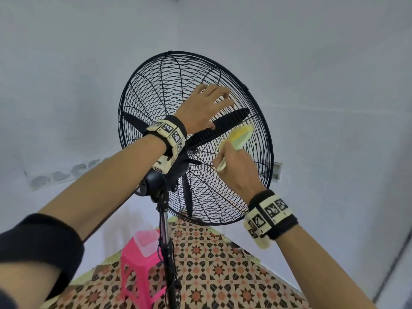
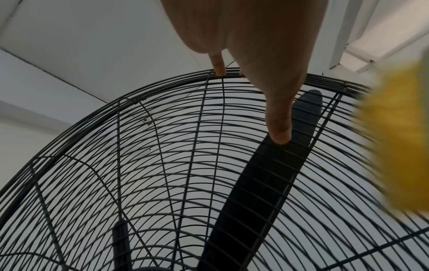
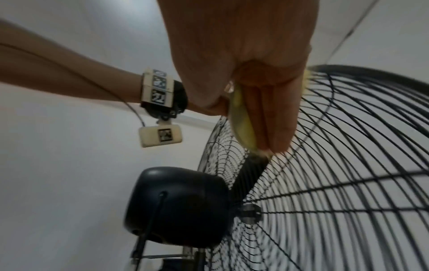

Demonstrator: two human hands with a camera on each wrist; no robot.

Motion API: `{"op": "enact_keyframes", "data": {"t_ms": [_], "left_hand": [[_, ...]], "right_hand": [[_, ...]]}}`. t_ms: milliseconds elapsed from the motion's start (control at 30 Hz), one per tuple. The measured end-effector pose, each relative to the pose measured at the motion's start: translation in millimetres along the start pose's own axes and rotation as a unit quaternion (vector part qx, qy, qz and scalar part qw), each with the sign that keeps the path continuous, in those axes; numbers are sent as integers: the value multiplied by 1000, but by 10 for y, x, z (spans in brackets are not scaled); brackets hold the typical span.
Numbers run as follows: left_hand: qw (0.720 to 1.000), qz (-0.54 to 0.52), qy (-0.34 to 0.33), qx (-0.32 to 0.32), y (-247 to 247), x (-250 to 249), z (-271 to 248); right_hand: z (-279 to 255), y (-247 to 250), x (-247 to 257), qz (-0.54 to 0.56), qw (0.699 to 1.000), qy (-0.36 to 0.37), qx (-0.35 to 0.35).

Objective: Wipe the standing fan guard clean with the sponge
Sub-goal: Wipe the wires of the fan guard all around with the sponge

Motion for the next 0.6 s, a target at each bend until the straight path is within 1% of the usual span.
{"op": "enact_keyframes", "data": {"t_ms": [67,100,133,167,233,267,300,333,467,500,533,600], "left_hand": [[1000,-3,9,2,5,-7,11],[1000,-7,13,3,10,-17,18],[1000,-9,13,3,14,-29,28],[1000,-9,12,1,14,-37,39],[1000,-7,15,2,24,-30,42],[1000,-7,19,3,23,-19,33],[1000,-6,24,4,17,-7,24],[1000,-5,26,5,10,-3,17],[999,0,36,20,-19,-27,43],[999,-2,37,22,-22,-41,52],[999,-3,36,22,-20,-57,61],[999,-4,34,16,-5,-61,59]], "right_hand": [[-41,-91,-112,-23,996,-77,24],[-70,-125,-136,-18,995,-98,32],[-84,-127,-129,4,995,-97,22],[-80,-89,-105,39,996,-74,-2],[-51,19,-33,98,995,-6,-32],[-38,52,-9,106,993,25,-31],[-34,53,-15,98,994,41,-22],[-46,36,-50,81,996,38,-16],[-203,-132,-243,2,999,-38,27],[-220,-129,-255,2,998,-49,35],[-204,-80,-249,27,998,-49,31],[-88,128,-194,108,994,-11,-5]]}}
Point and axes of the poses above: each hand's wrist, its own z-axis towards the middle knuckle, its own y-axis out of the back of the hand, x = y × z, the point moved 7 cm from there along z, towards the middle knuckle, and after that the axes turned 4 degrees about z, right-handed, at the moved point
